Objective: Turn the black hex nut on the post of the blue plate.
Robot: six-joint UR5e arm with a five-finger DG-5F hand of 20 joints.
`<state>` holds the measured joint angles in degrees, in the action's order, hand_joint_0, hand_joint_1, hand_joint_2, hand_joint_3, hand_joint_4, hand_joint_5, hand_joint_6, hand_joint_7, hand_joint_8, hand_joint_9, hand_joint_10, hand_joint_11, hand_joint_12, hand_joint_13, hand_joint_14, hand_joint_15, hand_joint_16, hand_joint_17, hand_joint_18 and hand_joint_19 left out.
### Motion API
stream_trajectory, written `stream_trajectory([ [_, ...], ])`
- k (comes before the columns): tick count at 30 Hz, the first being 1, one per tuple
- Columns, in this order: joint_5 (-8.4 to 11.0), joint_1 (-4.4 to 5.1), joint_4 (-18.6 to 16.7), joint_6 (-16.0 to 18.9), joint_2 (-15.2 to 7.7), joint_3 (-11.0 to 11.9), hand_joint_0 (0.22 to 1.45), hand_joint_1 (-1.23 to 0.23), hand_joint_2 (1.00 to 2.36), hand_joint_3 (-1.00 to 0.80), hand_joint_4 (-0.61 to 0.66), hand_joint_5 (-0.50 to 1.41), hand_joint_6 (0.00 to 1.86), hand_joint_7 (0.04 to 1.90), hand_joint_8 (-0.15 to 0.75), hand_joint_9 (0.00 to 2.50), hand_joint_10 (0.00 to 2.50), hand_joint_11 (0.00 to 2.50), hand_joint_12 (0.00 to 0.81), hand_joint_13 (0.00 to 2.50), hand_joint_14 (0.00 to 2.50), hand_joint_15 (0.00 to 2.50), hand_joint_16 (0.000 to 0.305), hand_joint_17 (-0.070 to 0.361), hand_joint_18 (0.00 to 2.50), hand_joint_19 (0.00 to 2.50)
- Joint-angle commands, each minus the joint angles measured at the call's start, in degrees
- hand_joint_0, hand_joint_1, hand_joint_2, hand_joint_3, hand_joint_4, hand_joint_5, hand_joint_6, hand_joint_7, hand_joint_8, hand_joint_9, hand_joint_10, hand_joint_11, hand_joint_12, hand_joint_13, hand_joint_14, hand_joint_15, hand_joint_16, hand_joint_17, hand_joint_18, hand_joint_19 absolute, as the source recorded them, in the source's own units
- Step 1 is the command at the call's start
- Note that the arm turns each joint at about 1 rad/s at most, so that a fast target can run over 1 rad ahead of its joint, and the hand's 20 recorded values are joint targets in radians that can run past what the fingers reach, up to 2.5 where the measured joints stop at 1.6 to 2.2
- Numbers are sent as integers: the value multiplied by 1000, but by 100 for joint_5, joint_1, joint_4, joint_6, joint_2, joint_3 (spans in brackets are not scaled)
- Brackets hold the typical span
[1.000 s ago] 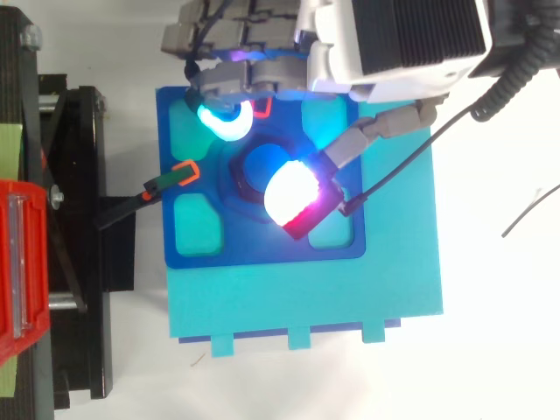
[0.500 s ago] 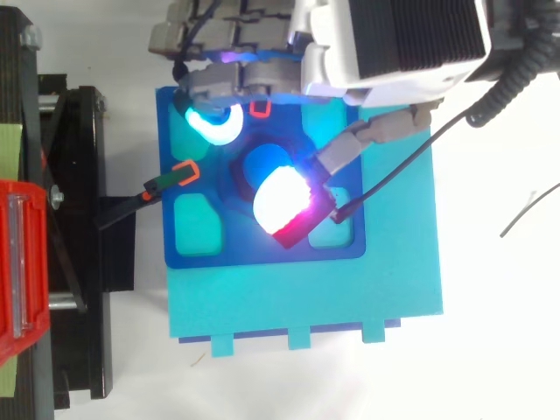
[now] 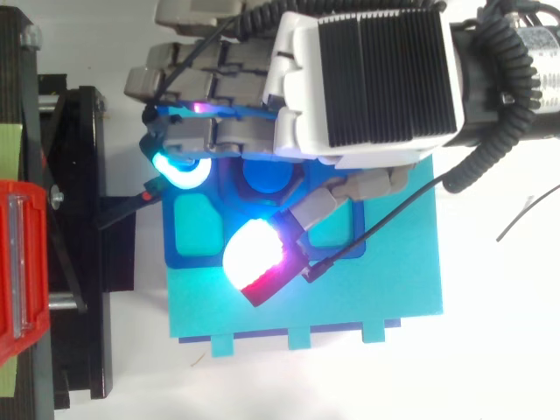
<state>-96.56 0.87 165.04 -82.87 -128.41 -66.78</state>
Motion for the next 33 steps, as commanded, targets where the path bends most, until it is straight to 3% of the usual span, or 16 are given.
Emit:
stream_trajectory([
  [1,50,36,72,-1,0,7,436,-155,1000,-500,235,-167,502,1096,289,399,2,50,396,379,3,101,60,136,211,156],
  [19,23,63,476,-10,0,-1,459,-258,1000,-500,216,-160,500,1209,283,414,0,65,381,393,4,98,57,129,224,151],
  [33,-47,-96,538,-10,0,-1,465,-264,1000,-500,199,-164,536,1206,283,419,0,79,378,398,3,102,57,127,232,142],
])
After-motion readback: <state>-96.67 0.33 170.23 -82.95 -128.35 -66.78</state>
